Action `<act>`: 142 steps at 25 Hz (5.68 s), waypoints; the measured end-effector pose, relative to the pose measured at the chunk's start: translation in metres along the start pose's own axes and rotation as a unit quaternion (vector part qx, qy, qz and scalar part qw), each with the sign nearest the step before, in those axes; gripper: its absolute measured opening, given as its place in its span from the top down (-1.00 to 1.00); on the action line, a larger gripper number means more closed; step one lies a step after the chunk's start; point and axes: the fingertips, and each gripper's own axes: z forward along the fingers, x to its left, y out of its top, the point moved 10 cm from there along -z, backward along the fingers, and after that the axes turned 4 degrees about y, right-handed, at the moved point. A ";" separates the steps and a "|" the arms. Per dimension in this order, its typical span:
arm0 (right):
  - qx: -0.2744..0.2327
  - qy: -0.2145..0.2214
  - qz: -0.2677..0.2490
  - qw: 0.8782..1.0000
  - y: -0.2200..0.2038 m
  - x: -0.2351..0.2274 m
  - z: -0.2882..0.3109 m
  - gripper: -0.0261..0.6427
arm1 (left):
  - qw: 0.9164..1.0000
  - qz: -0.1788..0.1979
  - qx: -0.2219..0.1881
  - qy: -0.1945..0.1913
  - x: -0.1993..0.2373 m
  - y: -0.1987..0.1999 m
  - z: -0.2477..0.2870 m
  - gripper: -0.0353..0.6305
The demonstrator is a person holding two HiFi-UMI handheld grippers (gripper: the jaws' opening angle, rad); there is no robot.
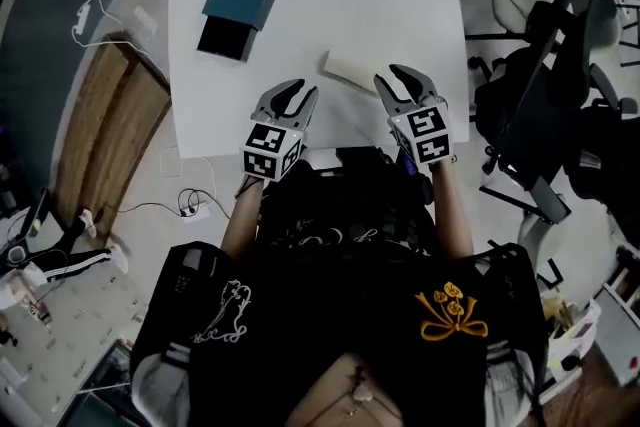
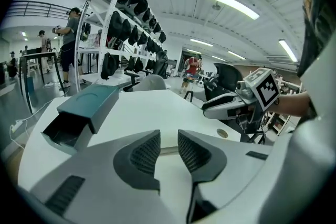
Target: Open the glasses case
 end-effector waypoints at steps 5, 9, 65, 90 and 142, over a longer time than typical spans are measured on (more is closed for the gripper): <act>0.054 0.047 -0.064 0.995 -0.014 -0.014 0.017 0.39 | 1.000 -0.002 0.030 0.008 -0.001 -0.008 0.031 0.54; 0.082 0.078 -0.105 0.988 -0.026 -0.011 0.034 0.31 | 0.999 0.003 0.054 0.001 0.003 -0.012 0.052 0.44; 0.136 -0.057 -0.217 0.965 -0.006 -0.056 0.086 0.74 | 0.978 0.120 0.150 -0.081 0.005 -0.049 0.116 0.36; -0.097 -0.068 0.062 0.991 0.018 0.080 -0.012 0.55 | 0.991 0.059 0.025 -0.116 0.017 -0.045 -0.012 0.38; -0.169 0.179 0.019 0.969 -0.098 0.134 -0.199 0.88 | 0.987 -0.081 -0.120 0.066 -0.230 -0.099 -0.174 0.78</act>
